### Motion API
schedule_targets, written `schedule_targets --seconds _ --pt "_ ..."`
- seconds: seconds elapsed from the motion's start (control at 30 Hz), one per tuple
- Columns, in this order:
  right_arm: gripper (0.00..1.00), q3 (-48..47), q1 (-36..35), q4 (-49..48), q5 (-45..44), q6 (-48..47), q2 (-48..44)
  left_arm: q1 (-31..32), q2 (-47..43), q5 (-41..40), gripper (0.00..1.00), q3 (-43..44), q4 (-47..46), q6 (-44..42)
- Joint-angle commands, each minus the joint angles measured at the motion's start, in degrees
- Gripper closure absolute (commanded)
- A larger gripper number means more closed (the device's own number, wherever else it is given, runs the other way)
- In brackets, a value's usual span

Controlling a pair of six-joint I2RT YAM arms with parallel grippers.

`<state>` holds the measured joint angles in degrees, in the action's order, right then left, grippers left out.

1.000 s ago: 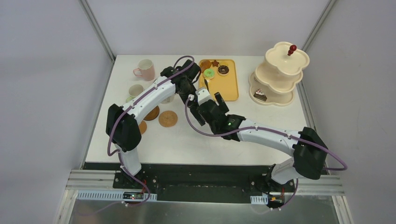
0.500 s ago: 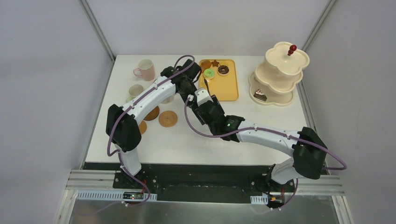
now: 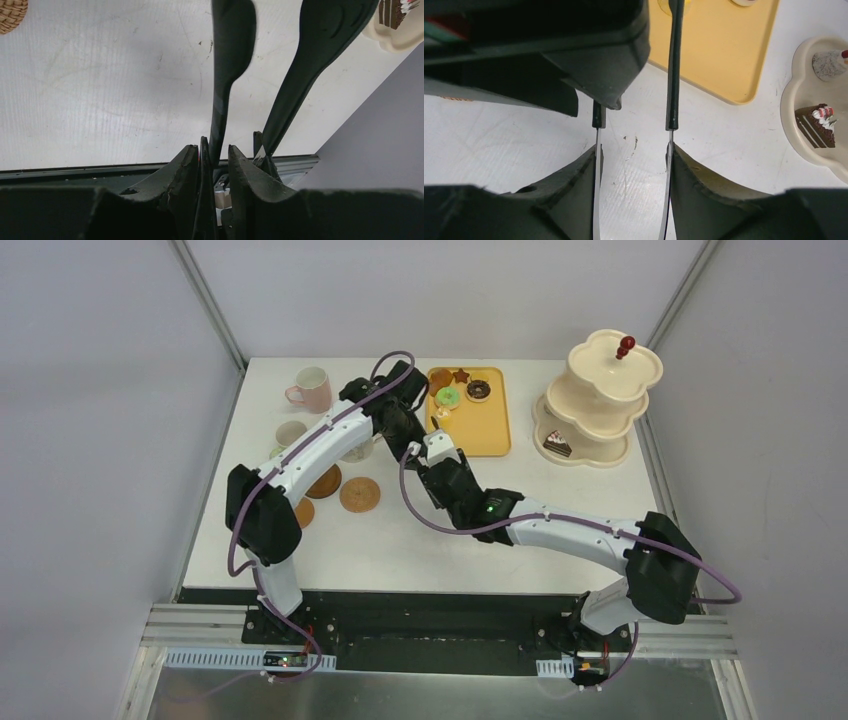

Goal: Serve the afternoon tea
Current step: Adjust the clamp, then pick up the desert from the tray.

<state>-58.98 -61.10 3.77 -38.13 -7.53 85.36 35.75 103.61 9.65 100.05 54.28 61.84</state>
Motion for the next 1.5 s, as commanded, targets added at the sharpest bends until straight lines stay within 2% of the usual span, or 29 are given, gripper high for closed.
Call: schedule_targets --seconds 0.0,0.23,0.43,0.57,0.7,0.87,1.17,1.3,1.47 --pt "0.53 0.4 0.1 -1.5 -0.7 3.2 -1.5 -0.6 -2.9 -1.5 0.68 2.0 1.0 -1.2" --pt "0.55 1.3 1.2 -0.9 1.9 5.3 -1.8 -1.7 -3.8 -4.0 0.46 4.3 2.9 -3.5" --pt "0.57 2.4 4.2 -0.1 7.8 7.4 -2.6 -3.1 -6.1 -6.2 0.26 4.9 3.6 -5.9" --pt "0.57 2.1 7.0 1.2 12.0 10.0 -2.7 -5.0 -8.6 -6.6 0.23 4.9 2.4 -8.1" --pt "0.57 1.4 11.6 3.6 17.5 12.4 -3.0 -7.5 -13.4 -10.6 0.21 4.1 3.2 -11.9" --pt "0.57 -1.5 18.7 7.1 23.7 14.3 -2.5 -10.5 -21.7 -11.5 0.2 -1.1 0.6 -16.6" --pt "0.5 -16.0 30.2 16.2 34.5 17.4 7.2 -10.7 -33.9 -4.5 0.18 -13.4 -10.0 -18.1" --pt "0.47 -23.6 32.3 19.8 41.2 18.6 13.5 -10.7 -34.2 -3.5 0.19 -13.1 -9.2 -18.6" --pt "0.44 -33.9 33.4 26.2 43.6 19.6 20.9 -10.7 -34.3 -4.0 0.19 -11.6 -7.2 -20.1"
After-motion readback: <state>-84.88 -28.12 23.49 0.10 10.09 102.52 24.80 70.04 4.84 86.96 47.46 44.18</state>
